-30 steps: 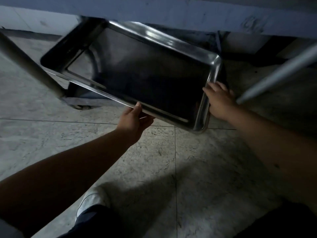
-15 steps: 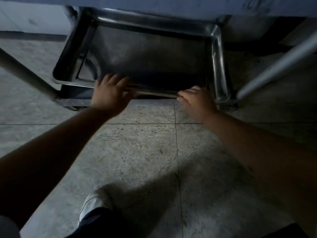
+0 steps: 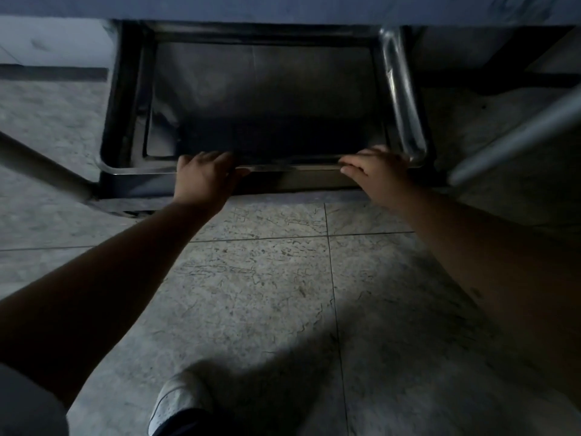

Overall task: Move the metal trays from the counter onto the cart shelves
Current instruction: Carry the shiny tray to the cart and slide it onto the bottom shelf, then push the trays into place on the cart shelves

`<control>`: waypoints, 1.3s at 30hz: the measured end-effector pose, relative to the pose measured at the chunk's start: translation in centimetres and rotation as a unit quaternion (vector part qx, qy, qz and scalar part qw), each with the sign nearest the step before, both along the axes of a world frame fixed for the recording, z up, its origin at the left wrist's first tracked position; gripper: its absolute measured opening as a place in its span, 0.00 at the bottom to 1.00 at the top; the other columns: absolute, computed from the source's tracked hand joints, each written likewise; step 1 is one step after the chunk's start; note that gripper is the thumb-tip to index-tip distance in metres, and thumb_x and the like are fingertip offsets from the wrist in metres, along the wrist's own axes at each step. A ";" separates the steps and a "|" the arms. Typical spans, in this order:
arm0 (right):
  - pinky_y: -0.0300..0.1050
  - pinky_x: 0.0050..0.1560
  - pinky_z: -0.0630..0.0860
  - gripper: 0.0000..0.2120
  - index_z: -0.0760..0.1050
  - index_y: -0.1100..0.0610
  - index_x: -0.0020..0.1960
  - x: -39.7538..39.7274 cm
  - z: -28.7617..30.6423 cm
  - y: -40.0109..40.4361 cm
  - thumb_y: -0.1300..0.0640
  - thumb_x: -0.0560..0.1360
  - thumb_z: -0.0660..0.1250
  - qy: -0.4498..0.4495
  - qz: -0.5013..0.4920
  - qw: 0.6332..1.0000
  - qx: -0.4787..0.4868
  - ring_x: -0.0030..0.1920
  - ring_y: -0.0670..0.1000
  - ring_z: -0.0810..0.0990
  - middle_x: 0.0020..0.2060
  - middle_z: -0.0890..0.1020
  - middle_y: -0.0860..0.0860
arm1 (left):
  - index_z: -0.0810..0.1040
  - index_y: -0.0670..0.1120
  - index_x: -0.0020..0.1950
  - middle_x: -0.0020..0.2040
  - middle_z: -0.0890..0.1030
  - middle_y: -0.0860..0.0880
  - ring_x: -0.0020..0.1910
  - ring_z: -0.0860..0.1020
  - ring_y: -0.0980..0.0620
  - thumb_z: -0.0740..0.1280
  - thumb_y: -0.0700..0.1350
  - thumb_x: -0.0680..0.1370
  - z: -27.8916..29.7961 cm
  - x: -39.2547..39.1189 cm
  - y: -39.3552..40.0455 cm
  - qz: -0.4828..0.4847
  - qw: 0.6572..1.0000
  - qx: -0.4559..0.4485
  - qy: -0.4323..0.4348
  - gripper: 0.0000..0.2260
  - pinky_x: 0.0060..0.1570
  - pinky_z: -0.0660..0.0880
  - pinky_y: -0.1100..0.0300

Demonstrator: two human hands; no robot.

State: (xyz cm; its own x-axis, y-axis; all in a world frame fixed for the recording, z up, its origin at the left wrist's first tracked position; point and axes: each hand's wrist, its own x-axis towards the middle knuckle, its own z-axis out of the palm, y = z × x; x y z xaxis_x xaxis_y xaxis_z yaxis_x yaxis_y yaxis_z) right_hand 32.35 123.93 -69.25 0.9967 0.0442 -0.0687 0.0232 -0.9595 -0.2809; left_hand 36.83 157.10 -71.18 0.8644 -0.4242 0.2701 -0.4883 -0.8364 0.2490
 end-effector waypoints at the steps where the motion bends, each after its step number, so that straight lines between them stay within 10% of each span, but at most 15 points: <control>1: 0.58 0.60 0.61 0.16 0.76 0.45 0.62 -0.1 -0.2 0.0 0.43 0.78 0.59 -0.012 0.000 1.000 -0.003 0.64 0.55 0.69 0.58 0.81 0.48 | 0.80 0.46 0.49 0.43 0.83 0.43 0.42 0.80 0.40 0.60 0.58 0.79 -0.1 0.0 0.0 0.005 1.000 0.001 0.002 0.18 0.45 0.67 0.49; 9: 0.63 0.65 0.54 0.19 0.71 0.41 0.67 -0.6 -0.7 0.5 0.40 0.77 0.58 -0.017 -0.039 0.998 -0.047 0.75 0.55 0.55 0.73 0.67 0.48 | 0.74 0.51 0.66 0.68 0.75 0.42 0.69 0.68 0.39 0.58 0.60 0.79 0.9 -1.2 -0.9 0.068 0.993 0.047 0.080 0.21 0.62 0.60 0.38; 17: 0.68 0.69 0.45 0.54 0.44 0.45 0.77 -9.2 6.9 5.5 0.18 0.59 0.48 0.146 -0.022 0.985 -0.084 0.76 0.55 0.37 0.78 0.40 0.48 | 0.39 0.59 0.78 0.81 0.40 0.47 0.78 0.38 0.42 0.40 0.83 0.64 9.5 -11.4 -5.0 0.076 0.950 0.171 0.252 0.48 0.69 0.41 0.29; 29: 0.65 0.71 0.41 0.55 0.40 0.46 0.77 -22.4 45.4 7.0 0.17 0.58 0.44 0.160 -0.011 0.984 -0.079 0.75 0.53 0.32 0.76 0.35 0.49 | 0.35 0.59 0.78 0.78 0.32 0.48 0.77 0.34 0.43 0.34 0.81 0.63 49.3 -25.2 -4.1 0.091 0.929 0.221 0.282 0.48 0.71 0.43 0.29; 39: 0.65 0.69 0.40 0.54 0.39 0.43 0.75 -27.1 77.2 8.7 0.15 0.57 0.43 -0.034 0.003 0.997 -0.065 0.75 0.50 0.34 0.77 0.36 0.46 | 0.37 0.60 0.78 0.79 0.35 0.51 0.78 0.36 0.45 0.39 0.82 0.66 80.1 -31.5 -2.7 0.113 0.980 0.140 0.080 0.46 0.72 0.45 0.33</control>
